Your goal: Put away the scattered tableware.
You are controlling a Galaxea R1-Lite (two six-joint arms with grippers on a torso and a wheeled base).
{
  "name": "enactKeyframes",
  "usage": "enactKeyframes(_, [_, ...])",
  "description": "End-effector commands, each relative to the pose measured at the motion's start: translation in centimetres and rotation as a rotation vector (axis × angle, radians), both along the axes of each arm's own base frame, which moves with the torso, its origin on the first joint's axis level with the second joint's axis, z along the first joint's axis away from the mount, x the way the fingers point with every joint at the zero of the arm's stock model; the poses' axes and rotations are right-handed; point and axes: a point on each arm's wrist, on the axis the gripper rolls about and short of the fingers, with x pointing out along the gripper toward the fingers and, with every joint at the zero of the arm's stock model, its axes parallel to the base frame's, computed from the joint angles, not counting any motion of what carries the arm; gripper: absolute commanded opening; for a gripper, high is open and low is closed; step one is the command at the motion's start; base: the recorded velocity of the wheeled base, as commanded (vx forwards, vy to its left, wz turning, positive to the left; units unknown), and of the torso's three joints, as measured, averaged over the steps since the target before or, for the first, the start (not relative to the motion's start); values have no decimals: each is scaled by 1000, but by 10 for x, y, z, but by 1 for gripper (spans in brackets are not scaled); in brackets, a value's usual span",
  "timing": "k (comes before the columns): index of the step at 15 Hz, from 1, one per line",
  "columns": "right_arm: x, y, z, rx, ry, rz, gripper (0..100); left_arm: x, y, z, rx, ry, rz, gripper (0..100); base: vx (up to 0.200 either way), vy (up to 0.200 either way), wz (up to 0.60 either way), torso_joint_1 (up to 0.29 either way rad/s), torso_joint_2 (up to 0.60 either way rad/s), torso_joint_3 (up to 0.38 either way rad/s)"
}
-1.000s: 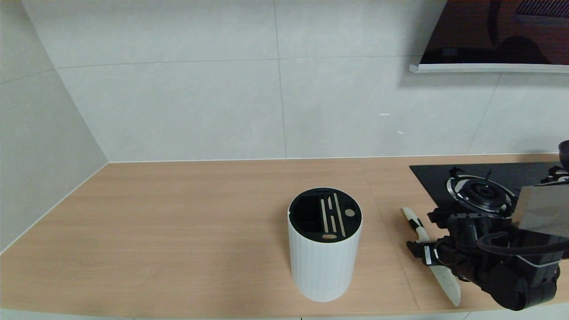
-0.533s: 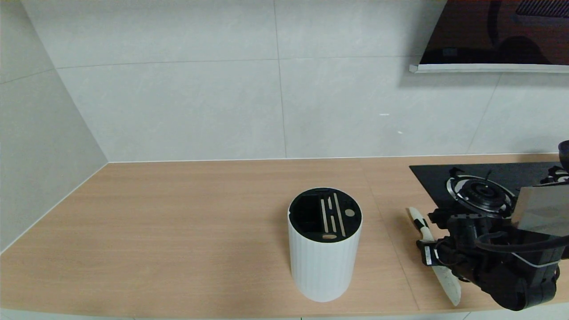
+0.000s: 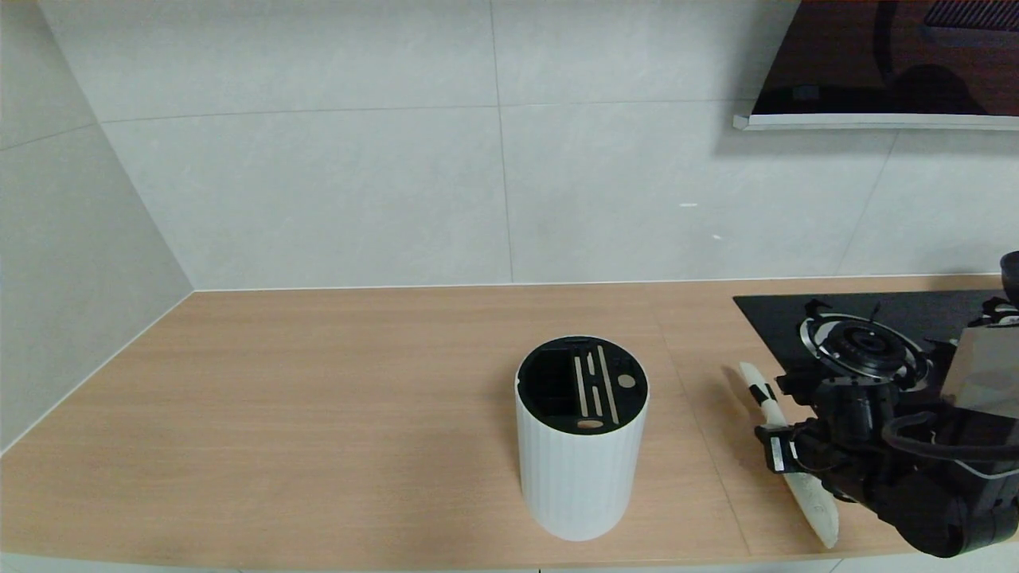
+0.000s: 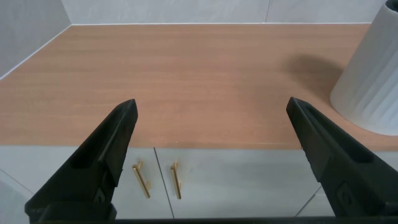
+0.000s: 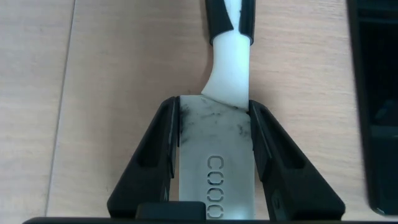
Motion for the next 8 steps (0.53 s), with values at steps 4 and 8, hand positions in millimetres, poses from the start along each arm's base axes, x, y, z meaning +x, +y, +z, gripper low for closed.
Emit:
enactKeyframes(4, [-7,-15,54,20,-169,-39,0,0,0,0,0,0,0,100,0,0,0,0,0,0])
enactKeyframes(8, [-27,-8,101,36,-260,-12,0,0,0,0,0,0,0,100,0,0,0,0,0,0])
